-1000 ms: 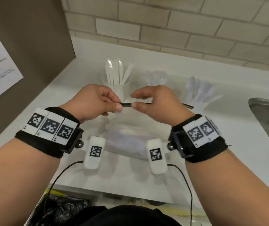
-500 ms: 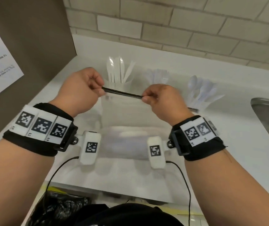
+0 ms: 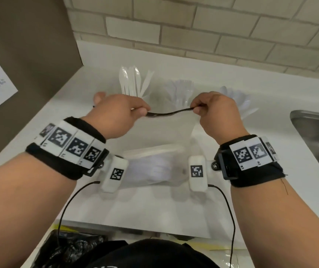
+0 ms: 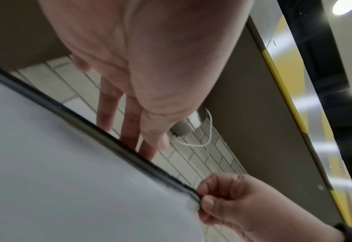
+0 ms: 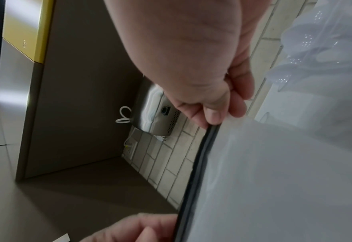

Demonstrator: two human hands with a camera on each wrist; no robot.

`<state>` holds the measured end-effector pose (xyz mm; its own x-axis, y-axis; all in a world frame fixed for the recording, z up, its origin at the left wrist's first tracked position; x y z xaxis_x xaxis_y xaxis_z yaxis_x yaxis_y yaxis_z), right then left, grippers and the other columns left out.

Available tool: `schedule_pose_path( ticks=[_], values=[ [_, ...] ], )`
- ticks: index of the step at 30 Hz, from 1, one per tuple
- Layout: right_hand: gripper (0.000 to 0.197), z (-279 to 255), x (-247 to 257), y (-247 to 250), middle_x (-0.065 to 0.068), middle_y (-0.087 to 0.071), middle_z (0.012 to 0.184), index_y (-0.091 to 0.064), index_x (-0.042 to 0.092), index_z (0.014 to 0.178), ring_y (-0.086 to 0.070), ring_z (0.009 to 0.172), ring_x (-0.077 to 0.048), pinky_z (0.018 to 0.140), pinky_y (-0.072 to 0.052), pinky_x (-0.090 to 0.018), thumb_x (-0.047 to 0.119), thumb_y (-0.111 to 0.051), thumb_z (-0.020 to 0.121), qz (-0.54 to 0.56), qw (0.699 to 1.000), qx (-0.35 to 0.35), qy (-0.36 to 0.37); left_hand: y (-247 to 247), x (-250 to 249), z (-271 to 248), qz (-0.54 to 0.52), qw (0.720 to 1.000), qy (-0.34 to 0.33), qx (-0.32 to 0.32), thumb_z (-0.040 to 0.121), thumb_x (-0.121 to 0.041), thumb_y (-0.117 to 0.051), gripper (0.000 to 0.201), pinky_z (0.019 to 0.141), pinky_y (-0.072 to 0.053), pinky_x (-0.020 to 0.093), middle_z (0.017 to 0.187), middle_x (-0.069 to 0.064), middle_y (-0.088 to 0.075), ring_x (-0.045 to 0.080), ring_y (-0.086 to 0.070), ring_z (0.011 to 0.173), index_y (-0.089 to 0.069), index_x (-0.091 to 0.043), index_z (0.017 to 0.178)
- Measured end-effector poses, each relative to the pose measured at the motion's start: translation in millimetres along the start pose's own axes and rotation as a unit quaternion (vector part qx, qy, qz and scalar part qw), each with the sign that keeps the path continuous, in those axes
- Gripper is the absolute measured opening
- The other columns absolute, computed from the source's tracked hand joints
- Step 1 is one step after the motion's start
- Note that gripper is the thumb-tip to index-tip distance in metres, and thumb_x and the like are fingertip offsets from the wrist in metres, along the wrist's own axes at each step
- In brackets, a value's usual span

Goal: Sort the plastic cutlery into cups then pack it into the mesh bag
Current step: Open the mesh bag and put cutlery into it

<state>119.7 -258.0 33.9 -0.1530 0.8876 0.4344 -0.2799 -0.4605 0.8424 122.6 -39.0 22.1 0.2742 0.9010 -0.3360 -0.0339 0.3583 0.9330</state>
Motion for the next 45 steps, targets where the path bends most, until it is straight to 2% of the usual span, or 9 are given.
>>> schedule_pose_path(
  ticks=[6, 10, 11, 15, 20, 24, 31, 36, 45],
  values=[
    [0.021, -1, 6, -2, 0.005, -0.053, 0.091, -0.071, 0.013, 0.094, -0.05, 0.079, -0.009, 0.067, -0.033, 0.003, 0.0, -0.055, 0.089, 0.024, 1.0, -0.014, 0.012, -11, -10, 12, 0.0, 0.999, -0.003, 0.045, 0.096, -0.028, -0.047, 0.018, 0.084, -0.03, 0.032, 0.091, -0.011, -0.064, 0.019, -0.059, 0.097, -0.062, -0.036, 0.101],
    [0.008, -8, 14, 8, 0.001, -0.054, 0.095, -0.065, 0.013, 0.092, -0.053, 0.077, -0.013, 0.072, -0.035, -0.01, 0.02, -0.061, 0.088, 0.047, 0.995, -0.081, -0.019, 2, -5, 14, -0.092, 0.995, 0.03, 0.031, 0.087, -0.026, -0.064, 0.006, 0.061, -0.039, 0.021, 0.071, -0.012, -0.062, 0.008, -0.057, 0.067, -0.069, -0.024, 0.086],
    [0.021, -10, 20, 5, -0.001, -0.06, 0.089, -0.063, 0.011, 0.085, -0.055, 0.072, -0.015, 0.069, -0.04, -0.018, 0.032, -0.062, 0.088, 0.047, 0.996, -0.074, -0.03, 7, -3, 14, -0.136, 0.989, 0.05, 0.009, 0.085, -0.026, -0.068, 0.005, 0.06, -0.042, 0.02, 0.069, -0.011, -0.064, 0.005, -0.057, 0.062, -0.069, -0.022, 0.082],
    [0.065, -26, 48, -35, -0.007, -0.071, 0.066, -0.063, 0.005, 0.079, -0.068, 0.052, -0.022, 0.052, -0.053, -0.031, 0.069, -0.049, 0.081, 0.192, 0.968, 0.12, -0.106, 10, -5, 0, -0.348, 0.929, 0.122, 0.01, 0.071, -0.019, -0.082, 0.019, 0.048, -0.045, 0.013, 0.063, -0.002, -0.064, 0.005, -0.057, 0.049, -0.065, -0.012, 0.075],
    [0.042, -32, 68, -47, -0.006, -0.068, 0.084, -0.055, 0.008, 0.093, -0.068, 0.056, -0.022, 0.05, -0.052, -0.031, 0.05, -0.055, 0.09, 0.42, 0.877, 0.16, -0.169, 2, -15, -23, -0.505, 0.845, 0.131, 0.116, 0.055, -0.029, -0.074, 0.028, 0.075, -0.046, 0.02, 0.069, 0.002, -0.06, 0.009, -0.057, 0.069, -0.058, -0.012, 0.07],
    [0.024, -28, 84, -38, -0.007, -0.063, 0.078, -0.053, 0.014, 0.08, -0.062, 0.054, -0.018, 0.057, -0.054, -0.036, 0.032, -0.054, 0.095, 0.441, 0.87, 0.179, -0.131, 2, -15, -38, -0.617, 0.751, 0.171, 0.163, 0.085, -0.017, -0.06, 0.007, 0.072, -0.057, 0.022, 0.083, 0.007, -0.066, 0.015, -0.062, 0.078, -0.06, -0.011, 0.082],
    [0.028, -22, 123, -22, -0.012, -0.058, 0.077, -0.06, 0.006, 0.089, -0.055, 0.065, -0.029, 0.057, -0.05, -0.036, 0.03, -0.047, 0.096, 0.497, 0.836, 0.212, -0.094, 34, -18, -53, -0.658, 0.723, 0.149, 0.147, 0.082, -0.013, -0.059, 0.018, 0.066, -0.059, 0.022, 0.082, 0.007, -0.069, 0.013, -0.067, 0.072, -0.066, -0.003, 0.094],
    [0.027, -15, 149, -18, -0.013, -0.061, 0.076, -0.062, 0.004, 0.09, -0.06, 0.073, -0.03, 0.078, -0.053, -0.053, 0.025, -0.046, 0.096, 0.564, 0.786, 0.242, -0.075, 56, -12, -58, -0.695, 0.7, 0.148, 0.069, 0.074, -0.013, -0.06, 0.005, 0.062, -0.056, 0.021, 0.06, 0.0, -0.062, 0.008, -0.063, 0.06, -0.061, -0.009, 0.073],
    [0.026, -26, 138, -56, -0.009, -0.052, 0.078, -0.045, 0.015, 0.074, -0.056, 0.071, -0.025, 0.083, -0.053, -0.054, 0.026, -0.053, 0.096, 0.539, 0.796, 0.245, -0.124, 24, 7, -62, -0.688, 0.696, 0.208, 0.002, 0.093, 0.0, -0.05, 0.019, 0.06, -0.058, 0.023, 0.062, 0.004, -0.065, 0.011, -0.068, 0.058, -0.056, -0.005, 0.075]
  ],
)
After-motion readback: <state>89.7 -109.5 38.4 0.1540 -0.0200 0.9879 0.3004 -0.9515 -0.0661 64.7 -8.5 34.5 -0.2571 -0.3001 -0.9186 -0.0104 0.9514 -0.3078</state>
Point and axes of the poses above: each hand's wrist, its own z-axis towards the middle knuckle, its own y-axis out of the back of the hand, x = y × z, the point moved 7 cm from there along z, towards the middle knuckle
